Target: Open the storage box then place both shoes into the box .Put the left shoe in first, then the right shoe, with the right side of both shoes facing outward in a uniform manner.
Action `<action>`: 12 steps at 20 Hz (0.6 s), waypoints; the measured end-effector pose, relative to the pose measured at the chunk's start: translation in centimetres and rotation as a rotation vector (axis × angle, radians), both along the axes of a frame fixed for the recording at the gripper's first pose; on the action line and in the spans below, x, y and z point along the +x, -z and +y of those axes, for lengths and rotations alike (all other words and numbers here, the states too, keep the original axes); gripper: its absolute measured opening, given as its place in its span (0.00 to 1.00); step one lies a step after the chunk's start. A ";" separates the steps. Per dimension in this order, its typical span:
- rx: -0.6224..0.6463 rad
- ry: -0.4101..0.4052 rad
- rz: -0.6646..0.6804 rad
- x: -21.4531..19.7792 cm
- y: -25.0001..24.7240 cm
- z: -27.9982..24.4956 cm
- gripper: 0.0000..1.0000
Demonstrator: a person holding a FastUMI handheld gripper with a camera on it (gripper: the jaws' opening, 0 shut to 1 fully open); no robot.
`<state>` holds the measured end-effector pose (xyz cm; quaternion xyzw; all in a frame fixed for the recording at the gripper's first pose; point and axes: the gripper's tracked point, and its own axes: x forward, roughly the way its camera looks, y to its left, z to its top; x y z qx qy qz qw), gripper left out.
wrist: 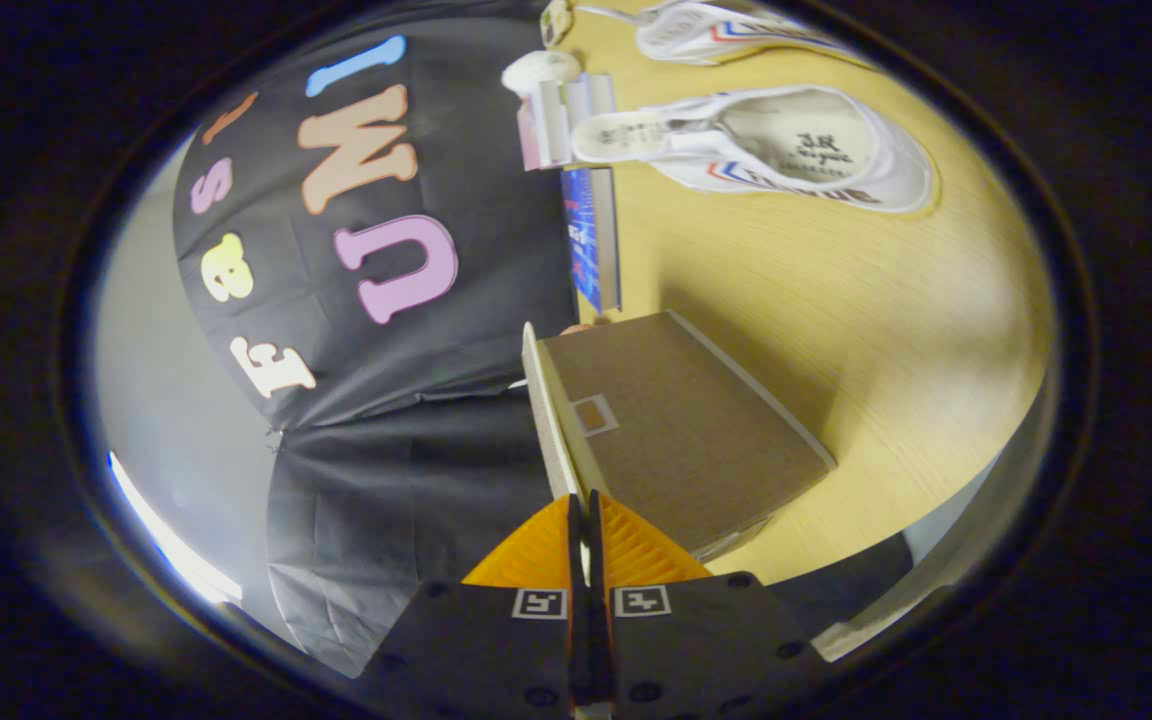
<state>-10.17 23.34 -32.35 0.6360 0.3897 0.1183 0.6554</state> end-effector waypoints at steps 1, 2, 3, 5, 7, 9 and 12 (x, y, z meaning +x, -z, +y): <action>-0.023 -0.017 -0.034 0.1 -1.2 0.3 0.03; -0.050 -0.038 -0.078 0.1 -2.7 0.9 0.03; -0.068 -0.056 -0.110 0.3 -3.7 1.5 0.03; -0.089 -0.098 -0.180 0.6 -6.8 3.2 0.03; -0.087 -0.139 -0.236 1.0 -9.7 5.2 0.03; -0.079 -0.186 -0.276 1.0 -11.8 7.6 0.03; -0.087 -0.265 -0.320 0.9 -13.9 11.4 0.03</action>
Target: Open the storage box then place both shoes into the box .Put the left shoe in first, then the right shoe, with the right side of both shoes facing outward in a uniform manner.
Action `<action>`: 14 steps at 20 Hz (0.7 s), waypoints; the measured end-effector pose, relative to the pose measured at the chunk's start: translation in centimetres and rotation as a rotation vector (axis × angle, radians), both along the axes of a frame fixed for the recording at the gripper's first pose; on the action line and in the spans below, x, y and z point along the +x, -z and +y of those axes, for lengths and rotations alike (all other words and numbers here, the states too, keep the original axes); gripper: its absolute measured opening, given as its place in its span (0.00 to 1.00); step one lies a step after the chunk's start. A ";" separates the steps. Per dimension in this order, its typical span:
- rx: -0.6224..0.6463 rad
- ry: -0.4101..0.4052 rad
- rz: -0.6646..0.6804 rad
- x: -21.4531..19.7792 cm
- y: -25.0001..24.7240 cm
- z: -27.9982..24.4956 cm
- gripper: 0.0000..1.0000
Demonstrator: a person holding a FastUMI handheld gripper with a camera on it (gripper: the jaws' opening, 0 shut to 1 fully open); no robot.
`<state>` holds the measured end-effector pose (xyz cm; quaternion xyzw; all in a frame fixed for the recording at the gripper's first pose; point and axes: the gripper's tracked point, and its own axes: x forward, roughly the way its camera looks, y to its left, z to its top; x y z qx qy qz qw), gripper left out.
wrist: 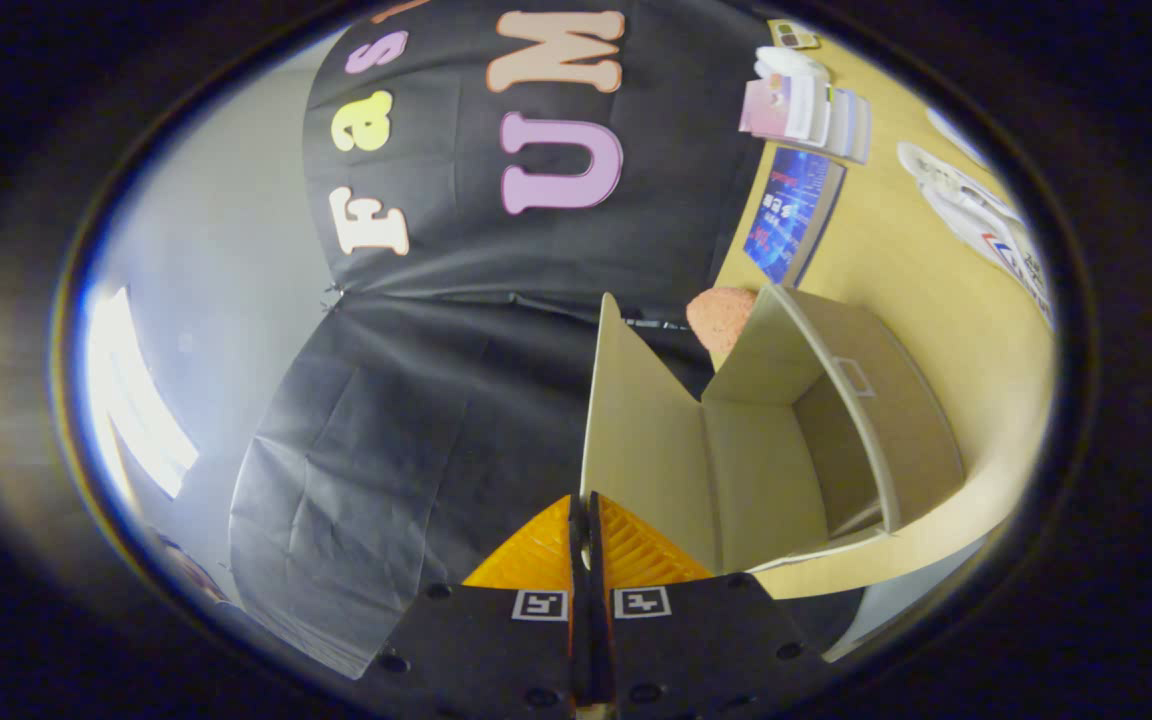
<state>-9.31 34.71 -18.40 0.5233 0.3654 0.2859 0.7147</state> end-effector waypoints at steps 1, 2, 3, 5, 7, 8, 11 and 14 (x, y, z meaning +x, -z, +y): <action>-0.006 -0.023 -0.012 -0.1 -0.5 1.3 0.03; -0.012 -0.044 -0.023 -0.1 -0.8 2.6 0.02; -0.018 -0.066 -0.033 0.0 -1.0 3.8 0.02; -0.025 -0.106 -0.041 -0.2 -1.1 6.1 0.03; -0.029 -0.140 -0.041 -0.7 -1.0 8.2 0.03; -0.037 -0.155 -0.041 -1.0 -0.7 8.8 0.03; -0.072 -0.200 -0.051 -1.8 -0.2 11.2 0.03; -0.110 -0.241 -0.061 -2.5 0.4 12.8 0.02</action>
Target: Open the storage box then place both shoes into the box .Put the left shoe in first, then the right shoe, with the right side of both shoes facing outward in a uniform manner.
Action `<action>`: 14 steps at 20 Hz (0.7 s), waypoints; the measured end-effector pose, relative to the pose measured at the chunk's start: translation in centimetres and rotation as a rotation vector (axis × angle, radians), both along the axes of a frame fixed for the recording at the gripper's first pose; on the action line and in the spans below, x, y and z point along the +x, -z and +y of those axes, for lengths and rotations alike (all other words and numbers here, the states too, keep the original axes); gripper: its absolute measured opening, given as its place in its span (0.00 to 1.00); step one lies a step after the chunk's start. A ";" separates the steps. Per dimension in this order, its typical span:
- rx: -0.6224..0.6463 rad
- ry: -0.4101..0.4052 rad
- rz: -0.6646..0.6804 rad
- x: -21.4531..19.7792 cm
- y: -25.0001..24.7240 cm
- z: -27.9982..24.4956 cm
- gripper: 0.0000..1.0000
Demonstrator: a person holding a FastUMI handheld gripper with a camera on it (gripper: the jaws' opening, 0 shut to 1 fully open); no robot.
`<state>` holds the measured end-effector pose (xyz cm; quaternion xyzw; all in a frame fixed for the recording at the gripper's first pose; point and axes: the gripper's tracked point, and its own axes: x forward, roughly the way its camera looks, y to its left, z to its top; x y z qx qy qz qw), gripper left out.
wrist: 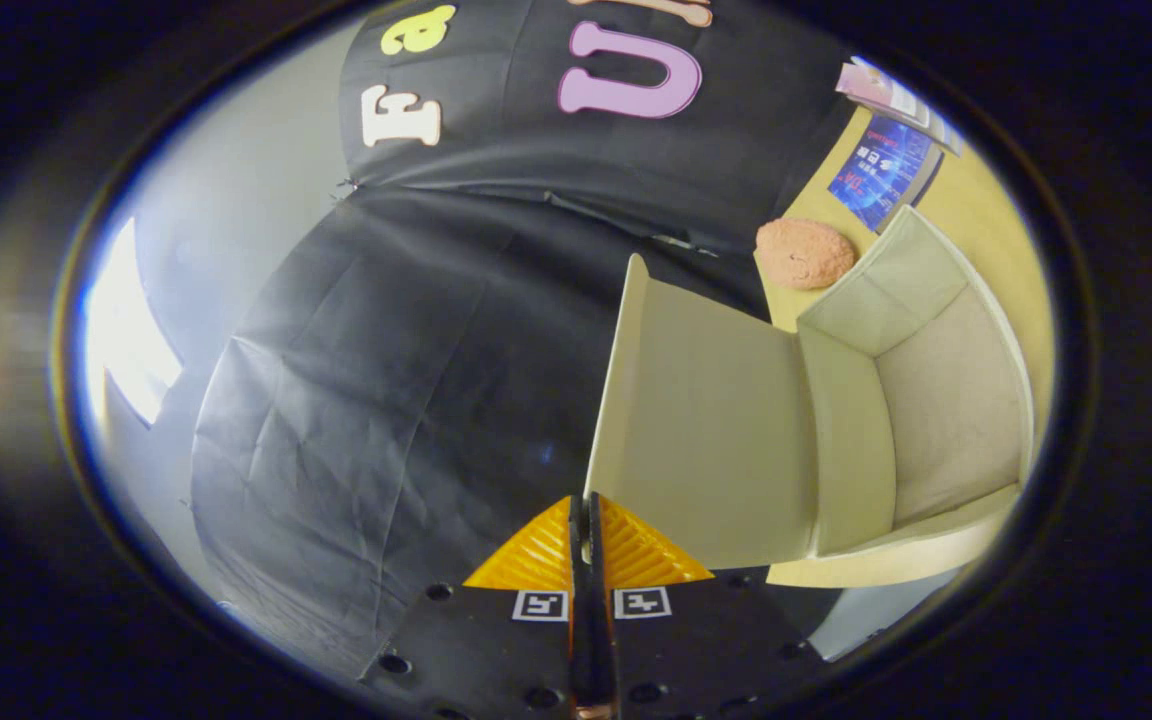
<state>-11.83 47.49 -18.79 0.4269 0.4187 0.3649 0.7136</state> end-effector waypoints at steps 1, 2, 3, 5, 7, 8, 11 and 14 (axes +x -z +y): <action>-0.018 -0.017 -0.001 -0.3 0.3 0.5 0.02; -0.025 -0.037 0.004 -0.6 0.5 0.9 0.02; -0.025 -0.052 0.011 -0.9 0.5 1.1 0.03; -0.019 -0.068 0.017 -1.2 0.4 1.4 0.42; -0.043 -0.067 0.000 -1.0 0.5 0.6 0.81; -0.059 -0.055 -0.018 -0.7 0.3 -0.2 1.00; -0.132 0.014 -0.094 1.4 0.5 -3.5 0.98; -0.200 0.090 -0.153 3.8 0.3 -8.0 0.98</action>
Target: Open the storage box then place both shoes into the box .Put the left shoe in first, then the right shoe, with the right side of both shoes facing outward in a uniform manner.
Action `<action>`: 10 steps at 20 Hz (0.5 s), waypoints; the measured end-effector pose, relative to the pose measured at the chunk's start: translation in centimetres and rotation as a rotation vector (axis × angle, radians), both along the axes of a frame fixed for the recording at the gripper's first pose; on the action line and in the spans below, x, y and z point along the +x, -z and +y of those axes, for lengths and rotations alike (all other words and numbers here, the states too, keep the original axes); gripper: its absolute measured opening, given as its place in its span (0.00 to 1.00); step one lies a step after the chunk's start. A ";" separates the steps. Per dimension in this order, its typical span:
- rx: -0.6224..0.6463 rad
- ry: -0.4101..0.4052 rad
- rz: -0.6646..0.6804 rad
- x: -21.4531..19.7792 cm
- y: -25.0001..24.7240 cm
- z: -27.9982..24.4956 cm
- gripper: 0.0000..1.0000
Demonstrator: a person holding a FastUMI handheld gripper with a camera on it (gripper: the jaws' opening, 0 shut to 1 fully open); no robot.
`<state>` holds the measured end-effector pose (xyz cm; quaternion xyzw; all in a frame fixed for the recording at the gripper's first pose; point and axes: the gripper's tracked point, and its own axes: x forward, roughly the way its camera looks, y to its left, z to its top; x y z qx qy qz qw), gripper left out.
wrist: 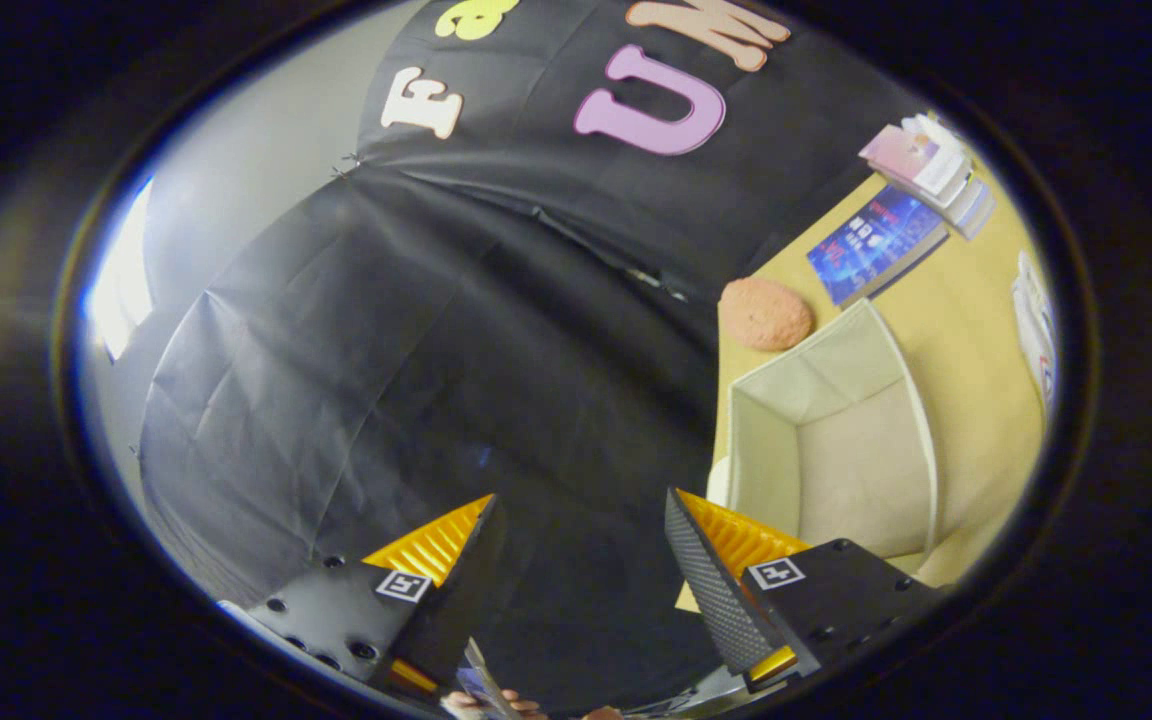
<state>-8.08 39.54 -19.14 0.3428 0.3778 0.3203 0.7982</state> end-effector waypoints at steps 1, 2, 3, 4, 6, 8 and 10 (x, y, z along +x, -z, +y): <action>-0.024 0.026 -0.026 0.8 -0.1 -1.7 0.99; -0.055 0.050 -0.046 1.6 -0.1 -3.5 0.99; -0.092 0.073 -0.061 2.1 0.3 -5.4 0.99; -0.130 0.092 -0.076 2.7 0.8 -7.3 0.99; -0.216 0.142 -0.111 3.6 1.5 -11.5 0.99; -0.308 0.194 -0.132 4.1 2.5 -15.9 0.99; -0.404 0.240 -0.133 4.2 4.1 -20.1 0.99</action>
